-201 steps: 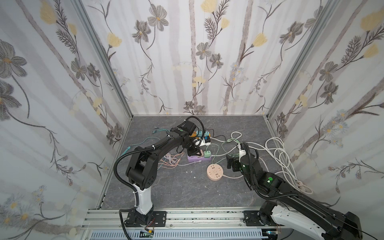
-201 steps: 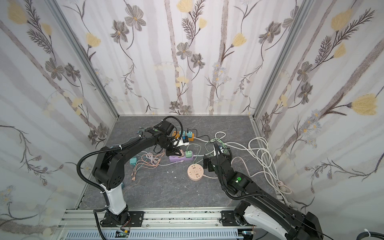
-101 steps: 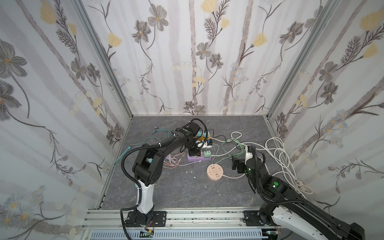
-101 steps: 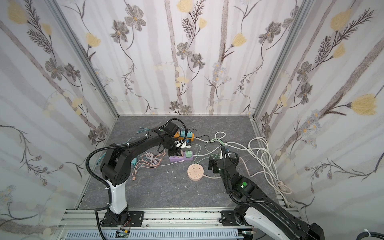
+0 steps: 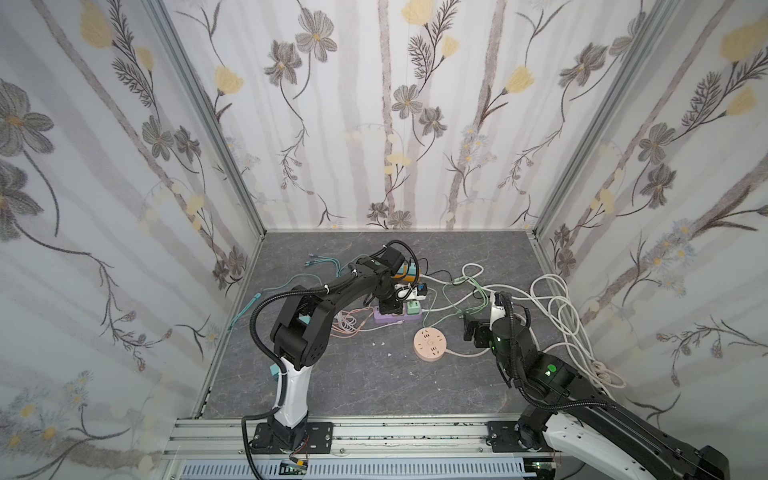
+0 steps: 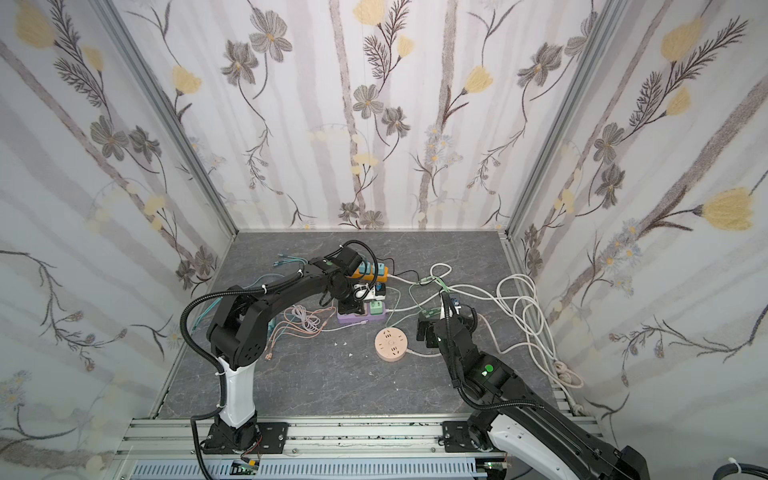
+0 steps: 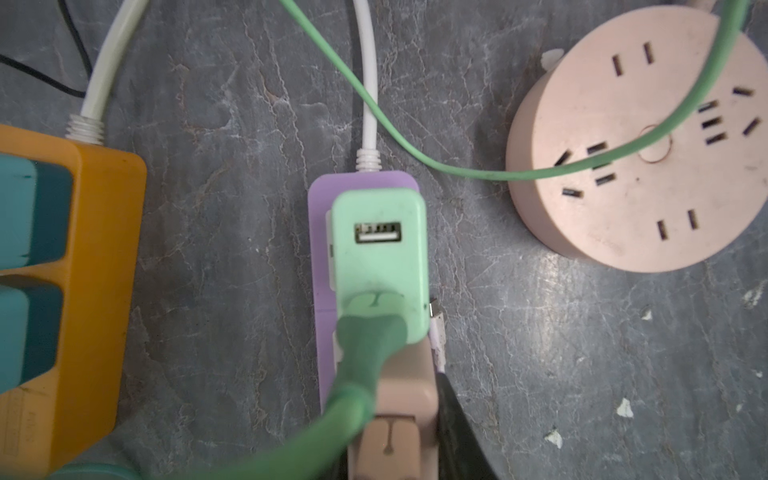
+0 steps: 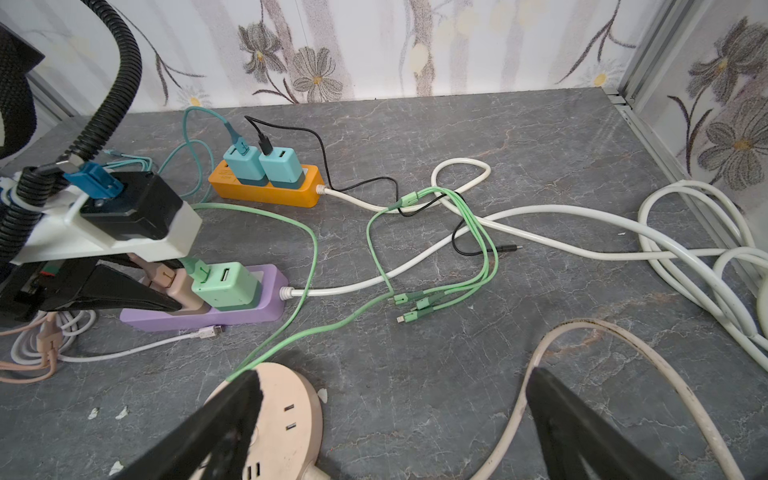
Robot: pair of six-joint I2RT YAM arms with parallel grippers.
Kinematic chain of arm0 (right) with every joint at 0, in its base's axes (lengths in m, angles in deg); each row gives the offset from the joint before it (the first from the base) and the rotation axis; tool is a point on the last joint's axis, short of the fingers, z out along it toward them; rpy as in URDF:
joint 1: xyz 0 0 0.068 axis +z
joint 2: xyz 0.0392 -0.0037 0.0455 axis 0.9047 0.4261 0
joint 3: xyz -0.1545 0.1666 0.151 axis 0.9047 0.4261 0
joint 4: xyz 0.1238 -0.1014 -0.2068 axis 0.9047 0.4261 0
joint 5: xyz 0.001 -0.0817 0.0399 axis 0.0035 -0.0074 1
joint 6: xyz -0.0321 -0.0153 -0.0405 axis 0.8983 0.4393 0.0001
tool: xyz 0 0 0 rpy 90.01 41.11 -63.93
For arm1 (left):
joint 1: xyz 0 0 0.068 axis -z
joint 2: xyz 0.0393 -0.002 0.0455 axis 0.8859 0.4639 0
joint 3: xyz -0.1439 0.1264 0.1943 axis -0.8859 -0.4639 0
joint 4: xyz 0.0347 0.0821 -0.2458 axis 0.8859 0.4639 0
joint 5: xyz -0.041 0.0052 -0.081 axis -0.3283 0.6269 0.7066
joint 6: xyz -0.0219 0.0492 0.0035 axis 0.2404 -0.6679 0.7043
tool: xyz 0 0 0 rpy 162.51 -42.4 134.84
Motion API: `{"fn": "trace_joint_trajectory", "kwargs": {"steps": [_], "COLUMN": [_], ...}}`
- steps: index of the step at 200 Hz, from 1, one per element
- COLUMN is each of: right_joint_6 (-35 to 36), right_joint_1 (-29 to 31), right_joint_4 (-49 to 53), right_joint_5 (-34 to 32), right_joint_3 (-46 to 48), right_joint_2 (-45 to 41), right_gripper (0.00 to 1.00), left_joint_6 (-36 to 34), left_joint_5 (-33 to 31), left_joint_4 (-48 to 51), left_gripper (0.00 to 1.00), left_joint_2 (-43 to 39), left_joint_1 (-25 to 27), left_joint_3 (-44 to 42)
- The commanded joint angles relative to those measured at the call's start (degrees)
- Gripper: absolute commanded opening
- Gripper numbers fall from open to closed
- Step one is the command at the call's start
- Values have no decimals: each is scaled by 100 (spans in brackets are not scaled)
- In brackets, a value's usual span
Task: Insert the plug
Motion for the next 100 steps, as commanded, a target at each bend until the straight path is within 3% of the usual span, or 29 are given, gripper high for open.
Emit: {"fn": "trace_joint_trajectory", "kwargs": {"steps": [1,22,49,59,72,84,100], "right_joint_6": [-84,-95,69,162,229,280,321], "right_joint_1": [-12,-12,-20,-21,-20,-20,-20], "right_joint_4": [-99,-102,-295,-360,-410,-440,-498], "right_joint_5": [76,115,494,718,927,1048,1162], "right_joint_3": [14,16,6,-35,-114,-220,-383], "right_joint_2": [-16,-9,73,142,289,478,771], "right_gripper": [99,99,99,99,99,99,99], "left_joint_6": [-477,-570,-524,-389,-221,-23,308], "left_joint_5": [-394,-236,-18,119,322,418,416], "left_joint_4": [0,16,213,257,208,80,-129], "left_gripper": [0,0,45,67,87,100,100], "left_joint_2": [545,784,663,397,-91,-596,-1250], "left_joint_1": [22,27,34,35,38,18,-52], "left_joint_3": [-116,311,767,755,496,107,-445]}}
